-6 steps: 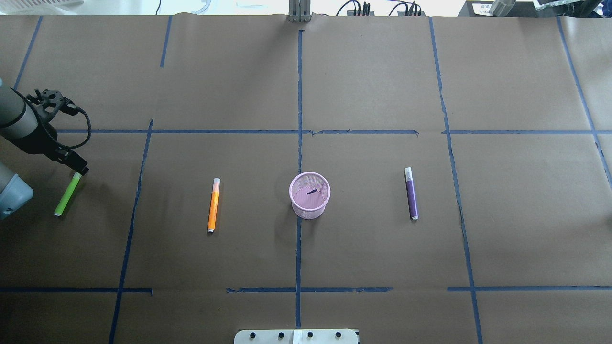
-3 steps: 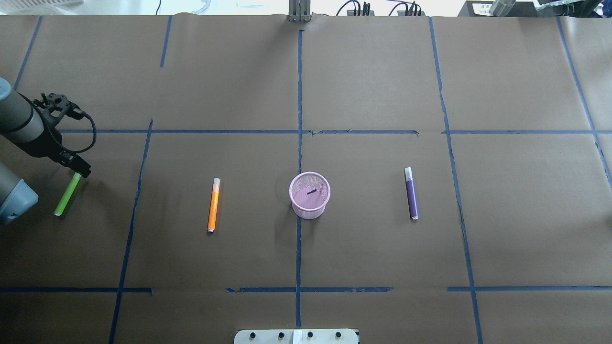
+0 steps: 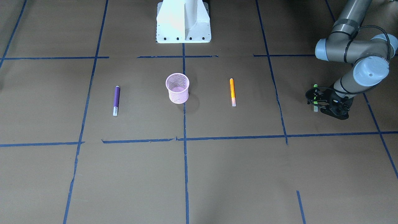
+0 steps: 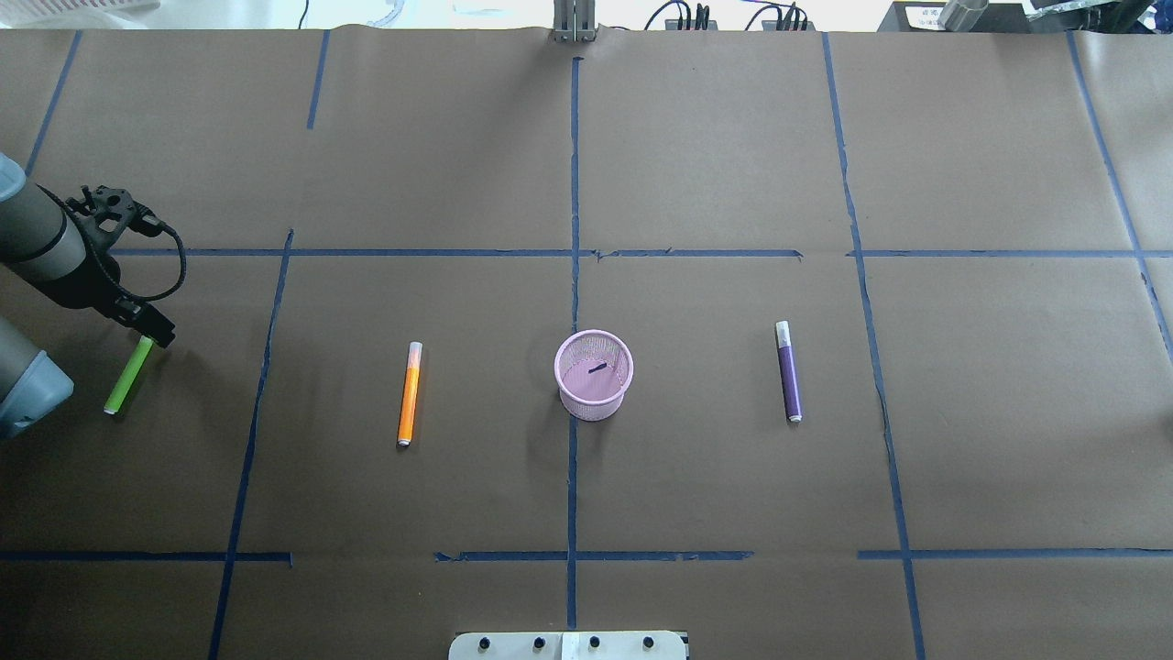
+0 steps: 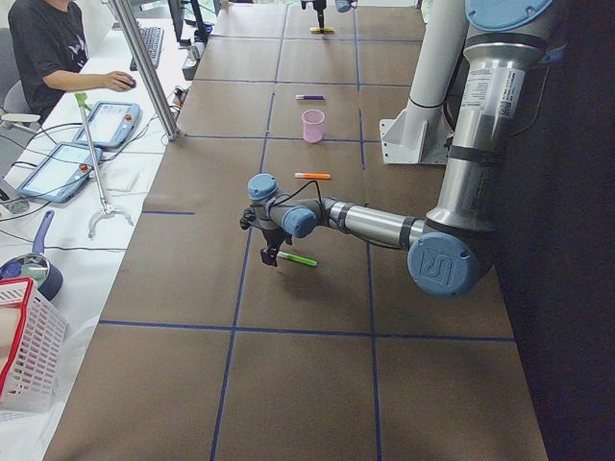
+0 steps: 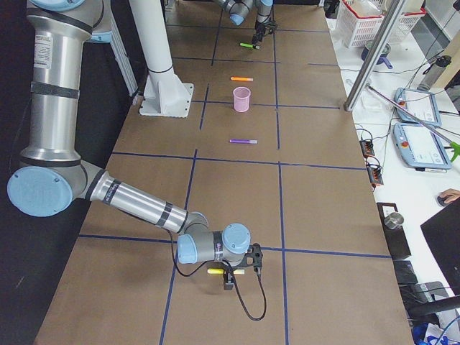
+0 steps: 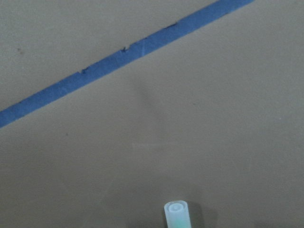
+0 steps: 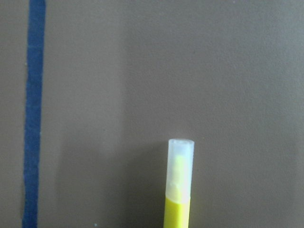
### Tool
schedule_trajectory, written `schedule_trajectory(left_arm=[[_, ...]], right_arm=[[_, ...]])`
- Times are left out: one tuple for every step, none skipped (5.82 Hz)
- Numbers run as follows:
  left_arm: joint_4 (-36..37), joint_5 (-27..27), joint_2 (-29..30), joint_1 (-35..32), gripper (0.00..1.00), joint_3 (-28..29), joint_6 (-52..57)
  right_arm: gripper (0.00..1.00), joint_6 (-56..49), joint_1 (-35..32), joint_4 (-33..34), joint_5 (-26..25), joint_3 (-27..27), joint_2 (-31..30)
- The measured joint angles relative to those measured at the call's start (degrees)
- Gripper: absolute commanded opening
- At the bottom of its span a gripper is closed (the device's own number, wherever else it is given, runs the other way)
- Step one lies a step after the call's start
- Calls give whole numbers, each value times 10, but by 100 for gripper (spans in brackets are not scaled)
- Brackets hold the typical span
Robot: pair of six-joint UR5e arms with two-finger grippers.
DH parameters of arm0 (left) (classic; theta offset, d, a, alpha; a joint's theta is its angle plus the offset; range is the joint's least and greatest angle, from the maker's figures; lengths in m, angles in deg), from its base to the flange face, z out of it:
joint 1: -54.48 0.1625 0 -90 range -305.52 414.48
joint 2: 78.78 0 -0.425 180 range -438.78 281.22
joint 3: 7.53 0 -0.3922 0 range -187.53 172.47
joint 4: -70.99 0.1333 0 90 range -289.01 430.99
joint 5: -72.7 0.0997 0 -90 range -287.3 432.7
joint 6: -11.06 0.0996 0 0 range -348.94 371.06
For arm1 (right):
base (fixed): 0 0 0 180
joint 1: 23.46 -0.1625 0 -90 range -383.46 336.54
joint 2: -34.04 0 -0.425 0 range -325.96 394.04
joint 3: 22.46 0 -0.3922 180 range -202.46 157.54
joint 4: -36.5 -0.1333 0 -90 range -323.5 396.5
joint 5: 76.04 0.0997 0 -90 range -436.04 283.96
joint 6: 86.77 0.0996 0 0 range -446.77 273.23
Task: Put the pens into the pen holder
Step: 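Lower the left gripper onto the green highlighter, then close the left gripper on the green highlighter and lift it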
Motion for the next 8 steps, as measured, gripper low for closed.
schedule_trajectory(left_arm=[[0,0,0,1,67,0,0],[1,1,0,3,62,0,0],[1,1,0,5,48,1,0],[1,1,0,7,27,3,0],[1,1,0,7,9,2,-1],[2,1,0,7,5,2,-1],[2,0,2,7,3,1,0],[3,-1,4,7,1,0,0]], right_arm=[[100,0,0,0,0,0,0],[100,0,0,0,0,0,0],[100,0,0,0,0,0,0],[100,0,-1,0,0,0,0],[100,0,-1,0,0,0,0],[100,0,0,0,0,0,0],[100,0,0,0,0,0,1],[100,0,0,0,0,0,1]])
